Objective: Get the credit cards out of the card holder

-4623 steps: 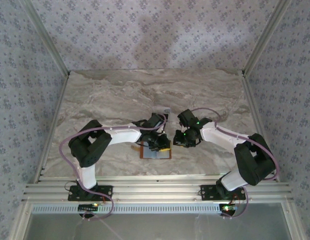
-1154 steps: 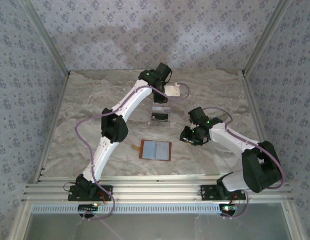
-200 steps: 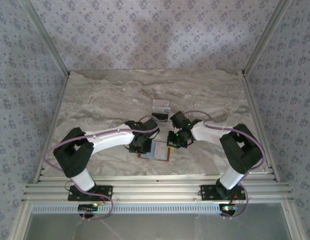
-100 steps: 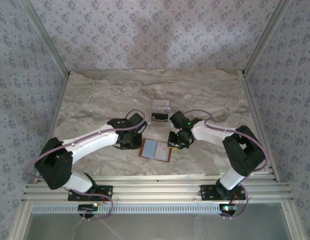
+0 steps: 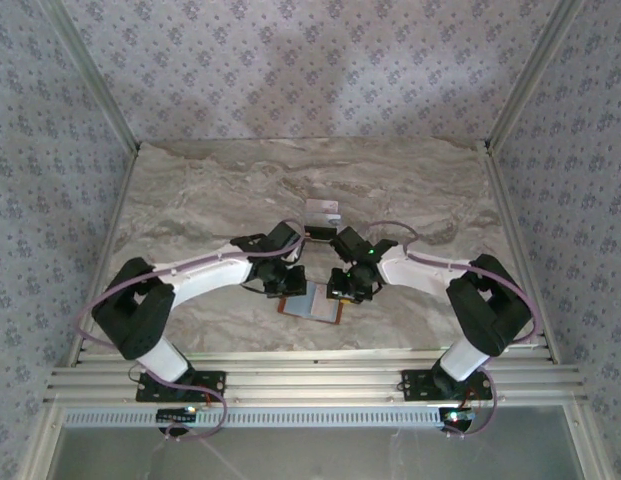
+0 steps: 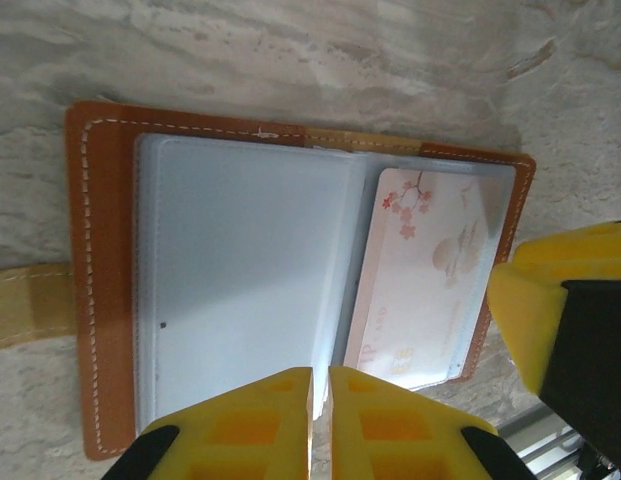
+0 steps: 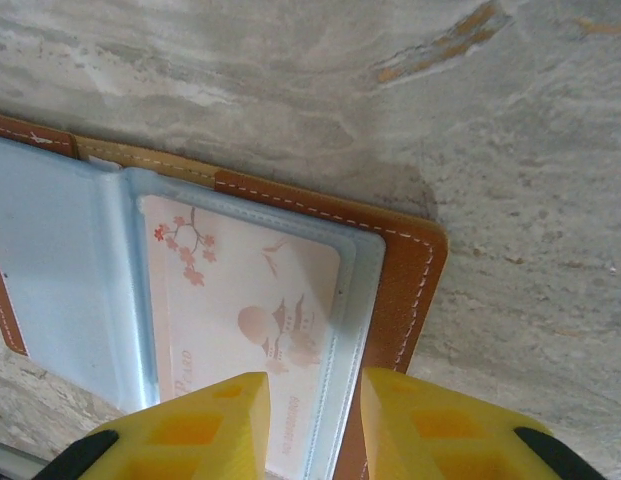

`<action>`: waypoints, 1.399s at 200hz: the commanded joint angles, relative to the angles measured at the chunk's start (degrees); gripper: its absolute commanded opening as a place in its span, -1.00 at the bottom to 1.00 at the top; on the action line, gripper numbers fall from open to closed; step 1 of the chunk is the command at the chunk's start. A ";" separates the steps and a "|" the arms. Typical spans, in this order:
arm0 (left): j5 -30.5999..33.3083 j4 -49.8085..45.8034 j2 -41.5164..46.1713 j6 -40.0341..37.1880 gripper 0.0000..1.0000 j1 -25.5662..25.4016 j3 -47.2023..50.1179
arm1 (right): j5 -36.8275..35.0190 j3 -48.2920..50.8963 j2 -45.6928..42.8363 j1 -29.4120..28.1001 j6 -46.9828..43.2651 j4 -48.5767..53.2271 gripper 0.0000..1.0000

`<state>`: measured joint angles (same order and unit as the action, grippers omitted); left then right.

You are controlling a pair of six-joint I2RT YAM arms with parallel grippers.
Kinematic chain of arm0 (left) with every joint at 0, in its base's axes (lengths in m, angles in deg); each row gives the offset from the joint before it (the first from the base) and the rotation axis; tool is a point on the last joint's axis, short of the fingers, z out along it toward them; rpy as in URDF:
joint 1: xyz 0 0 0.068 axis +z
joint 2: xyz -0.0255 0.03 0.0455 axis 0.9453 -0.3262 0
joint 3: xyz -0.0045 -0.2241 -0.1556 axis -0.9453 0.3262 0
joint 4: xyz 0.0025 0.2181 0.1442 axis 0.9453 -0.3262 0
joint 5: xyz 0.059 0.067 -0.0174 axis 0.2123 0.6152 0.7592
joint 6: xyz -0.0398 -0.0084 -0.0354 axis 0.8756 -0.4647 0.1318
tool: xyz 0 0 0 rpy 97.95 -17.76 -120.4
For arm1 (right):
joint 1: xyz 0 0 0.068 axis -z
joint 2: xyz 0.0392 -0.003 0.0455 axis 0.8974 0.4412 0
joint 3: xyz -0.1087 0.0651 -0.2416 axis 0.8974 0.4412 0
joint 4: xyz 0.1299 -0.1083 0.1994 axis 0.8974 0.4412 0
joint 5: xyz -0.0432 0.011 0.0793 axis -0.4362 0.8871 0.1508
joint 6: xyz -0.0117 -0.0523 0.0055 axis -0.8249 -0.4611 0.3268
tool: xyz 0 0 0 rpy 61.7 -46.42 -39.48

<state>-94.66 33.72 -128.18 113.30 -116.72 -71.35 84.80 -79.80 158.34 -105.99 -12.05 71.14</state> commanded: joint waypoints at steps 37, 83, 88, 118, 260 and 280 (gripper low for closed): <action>-5.01 2.47 -4.23 -0.57 -0.74 0.39 -4.21 | -1.53 -0.42 3.35 -0.76 1.48 -0.27 -0.52; -6.99 2.68 -6.72 -0.25 -0.71 0.40 -5.10 | -1.62 -0.46 4.28 -0.48 0.79 -0.19 -0.69; -7.23 2.63 -7.08 -0.33 -0.71 0.37 -5.18 | -1.56 -0.46 4.30 -0.41 0.72 -0.23 -0.70; -8.26 3.87 -9.16 0.13 -0.70 0.41 -4.85 | -1.65 -0.29 4.26 -0.20 0.37 0.05 -0.75; -4.71 1.62 -10.27 -0.89 -0.64 0.30 -3.71 | -1.54 0.33 3.63 0.33 0.05 0.07 -0.76; -5.96 2.92 -11.05 -0.43 -0.58 0.29 -3.30 | -1.55 0.17 3.61 0.30 0.04 0.16 -0.76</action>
<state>-98.96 35.81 -137.80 112.95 -116.70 -75.15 84.78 -79.80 161.18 -106.06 -11.66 69.87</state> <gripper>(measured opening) 0.196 0.118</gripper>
